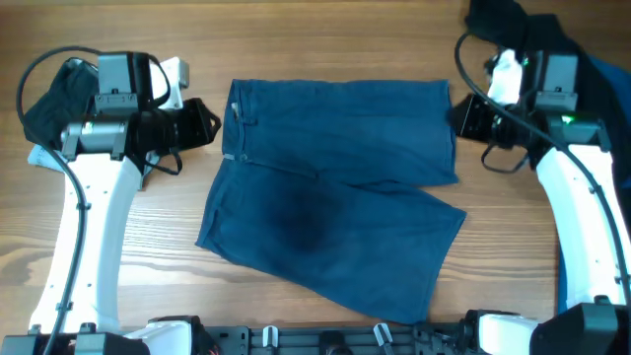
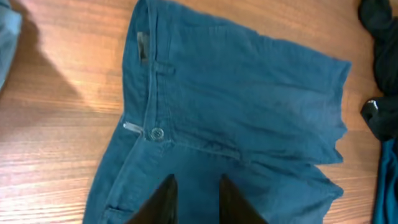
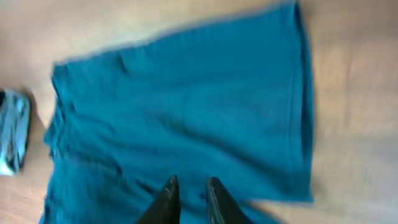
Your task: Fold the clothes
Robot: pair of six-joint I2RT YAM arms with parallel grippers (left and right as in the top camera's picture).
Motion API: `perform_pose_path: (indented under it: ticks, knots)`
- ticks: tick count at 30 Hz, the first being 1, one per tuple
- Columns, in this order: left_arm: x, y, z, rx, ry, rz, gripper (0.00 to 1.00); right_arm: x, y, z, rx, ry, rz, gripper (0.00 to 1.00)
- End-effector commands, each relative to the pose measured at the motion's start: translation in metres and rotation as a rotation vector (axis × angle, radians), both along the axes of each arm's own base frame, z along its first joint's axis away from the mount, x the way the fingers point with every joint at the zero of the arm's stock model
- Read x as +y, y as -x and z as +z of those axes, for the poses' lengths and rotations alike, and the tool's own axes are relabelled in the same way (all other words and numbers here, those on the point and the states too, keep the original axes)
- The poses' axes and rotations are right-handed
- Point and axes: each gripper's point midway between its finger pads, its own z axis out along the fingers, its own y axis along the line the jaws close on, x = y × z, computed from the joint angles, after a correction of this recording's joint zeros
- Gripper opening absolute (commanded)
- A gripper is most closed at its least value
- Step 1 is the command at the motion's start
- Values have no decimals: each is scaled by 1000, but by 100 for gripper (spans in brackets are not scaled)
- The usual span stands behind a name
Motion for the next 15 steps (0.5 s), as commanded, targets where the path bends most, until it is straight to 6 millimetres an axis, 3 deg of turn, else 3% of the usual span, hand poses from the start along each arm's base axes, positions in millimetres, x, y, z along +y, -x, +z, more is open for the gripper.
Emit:
perform_pose_path:
  ticks: [1,7,11,15]
  knots:
    - [-23,8,-37,79,-3,-81,4,21,15,-53,151,-19,-4,8]
    - [-67,20,-122,198,-59,-220,4,58,6,-135,278,-75,-62,4]
    - [-75,32,-187,302,-183,-248,4,75,2,-185,336,-65,-24,4]
    - [-63,39,-217,404,-244,-147,4,69,-9,-226,354,-46,-90,4]
